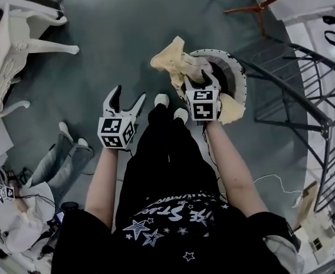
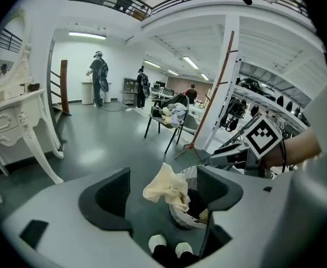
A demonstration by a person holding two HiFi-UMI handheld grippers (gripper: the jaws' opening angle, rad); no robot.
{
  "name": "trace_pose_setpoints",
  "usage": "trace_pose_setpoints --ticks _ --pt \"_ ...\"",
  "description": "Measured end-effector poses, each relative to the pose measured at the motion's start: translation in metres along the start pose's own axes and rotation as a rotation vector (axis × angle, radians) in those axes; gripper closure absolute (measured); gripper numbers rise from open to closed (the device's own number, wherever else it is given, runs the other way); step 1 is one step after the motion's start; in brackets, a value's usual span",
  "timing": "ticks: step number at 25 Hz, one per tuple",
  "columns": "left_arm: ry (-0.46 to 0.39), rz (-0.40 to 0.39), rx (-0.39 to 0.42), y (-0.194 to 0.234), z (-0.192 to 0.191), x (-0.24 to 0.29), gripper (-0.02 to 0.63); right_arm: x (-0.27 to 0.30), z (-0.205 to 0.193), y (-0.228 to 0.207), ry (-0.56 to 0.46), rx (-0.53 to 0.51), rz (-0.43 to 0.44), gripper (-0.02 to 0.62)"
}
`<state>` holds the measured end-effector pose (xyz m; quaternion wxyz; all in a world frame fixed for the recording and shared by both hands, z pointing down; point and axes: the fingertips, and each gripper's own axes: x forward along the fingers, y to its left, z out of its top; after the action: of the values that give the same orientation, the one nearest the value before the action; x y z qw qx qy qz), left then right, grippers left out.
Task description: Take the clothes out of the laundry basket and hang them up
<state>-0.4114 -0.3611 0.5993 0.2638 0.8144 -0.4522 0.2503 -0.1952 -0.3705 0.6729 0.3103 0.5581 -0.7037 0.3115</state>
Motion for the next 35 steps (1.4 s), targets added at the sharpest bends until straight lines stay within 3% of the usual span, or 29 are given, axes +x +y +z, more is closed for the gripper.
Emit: trace_pose_setpoints --ticks 3,6,11,18,22,28,35 --pt "0.017 -0.019 0.011 0.01 -0.01 0.023 0.219 0.032 0.005 0.005 0.037 -0.054 -0.024 0.365" --pt "0.041 -0.05 -0.037 0.026 -0.03 0.054 0.219 0.07 0.002 0.013 0.067 -0.136 -0.035 0.37" --pt "0.074 -0.088 -0.067 0.049 -0.059 0.103 0.219 0.133 -0.005 0.021 0.112 -0.171 -0.036 0.378" --pt "0.11 -0.112 0.071 0.071 -0.085 0.145 0.219 0.203 -0.009 0.006 0.158 -0.144 -0.064 0.393" --pt "0.13 -0.119 0.041 0.078 -0.101 0.159 0.219 0.233 -0.01 0.002 0.195 -0.166 -0.051 0.384" --pt "0.161 -0.115 -0.003 0.08 -0.113 0.167 0.219 0.258 -0.009 0.006 0.255 -0.299 -0.056 0.366" --pt "0.182 -0.113 -0.027 0.081 -0.12 0.18 0.219 0.256 -0.011 -0.014 0.292 -0.322 -0.187 0.563"
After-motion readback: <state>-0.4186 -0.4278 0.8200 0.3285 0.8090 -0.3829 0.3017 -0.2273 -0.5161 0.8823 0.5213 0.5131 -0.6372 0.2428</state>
